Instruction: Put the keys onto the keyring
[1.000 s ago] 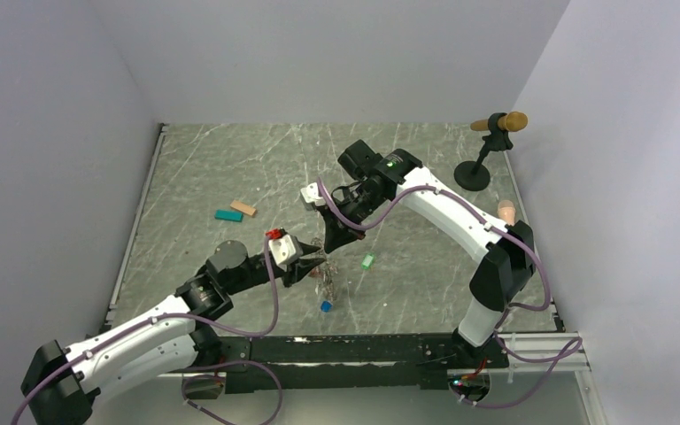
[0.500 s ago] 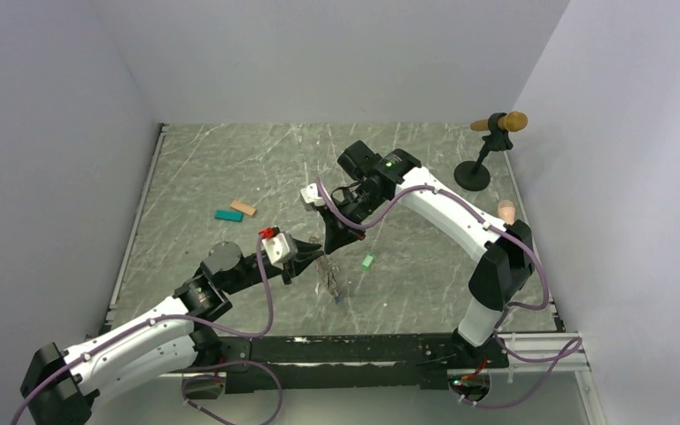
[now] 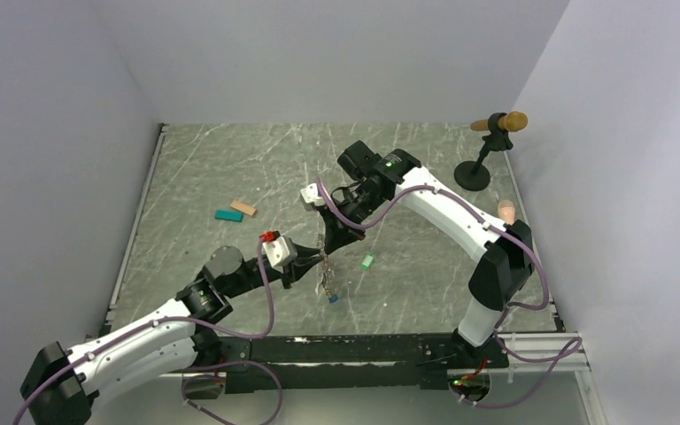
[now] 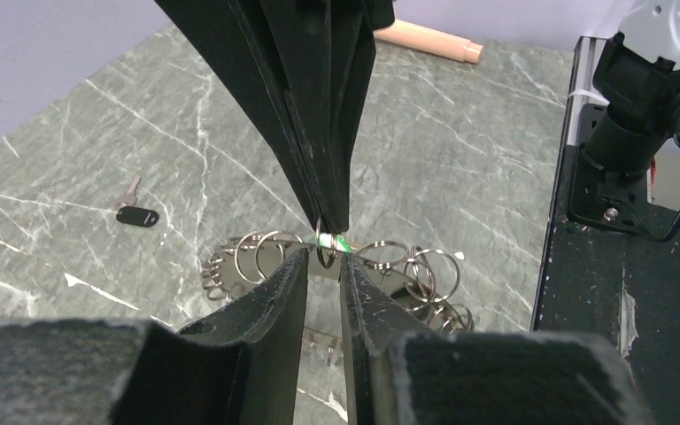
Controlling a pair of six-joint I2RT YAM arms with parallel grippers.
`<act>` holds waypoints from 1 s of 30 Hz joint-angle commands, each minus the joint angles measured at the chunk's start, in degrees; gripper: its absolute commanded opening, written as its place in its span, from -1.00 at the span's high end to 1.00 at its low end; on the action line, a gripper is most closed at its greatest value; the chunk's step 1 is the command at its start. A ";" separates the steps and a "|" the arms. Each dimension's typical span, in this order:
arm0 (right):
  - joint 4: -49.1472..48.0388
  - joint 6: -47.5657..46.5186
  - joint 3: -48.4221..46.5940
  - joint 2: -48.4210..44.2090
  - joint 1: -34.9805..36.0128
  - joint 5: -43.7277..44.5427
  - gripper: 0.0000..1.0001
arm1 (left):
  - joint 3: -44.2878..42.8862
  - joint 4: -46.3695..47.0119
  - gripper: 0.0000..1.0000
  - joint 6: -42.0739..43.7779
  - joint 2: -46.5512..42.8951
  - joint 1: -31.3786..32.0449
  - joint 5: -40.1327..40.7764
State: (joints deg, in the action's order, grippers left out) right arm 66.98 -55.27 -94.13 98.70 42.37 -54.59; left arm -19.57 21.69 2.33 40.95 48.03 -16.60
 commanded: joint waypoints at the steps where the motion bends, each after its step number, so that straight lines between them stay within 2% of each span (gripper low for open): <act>1: 0.11 0.50 -2.64 -0.05 0.17 -4.01 1.00 | 1.54 6.13 0.50 -1.90 -0.61 -0.13 0.68; 12: 0.15 0.54 -2.22 0.58 0.16 -5.68 1.00 | 5.23 15.76 0.51 -7.10 -1.39 -0.08 0.60; 17: 0.10 0.60 -2.37 0.60 0.14 -5.82 1.00 | 5.28 15.36 0.60 -7.15 -1.05 -0.09 0.30; 30: -0.15 0.89 -2.29 0.49 -0.10 -5.86 1.00 | 5.29 12.95 0.59 -6.57 -1.27 -0.16 1.04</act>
State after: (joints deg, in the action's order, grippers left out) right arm 66.98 -54.83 -94.13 99.59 42.37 -57.14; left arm -14.26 33.80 -3.90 40.23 48.03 -16.16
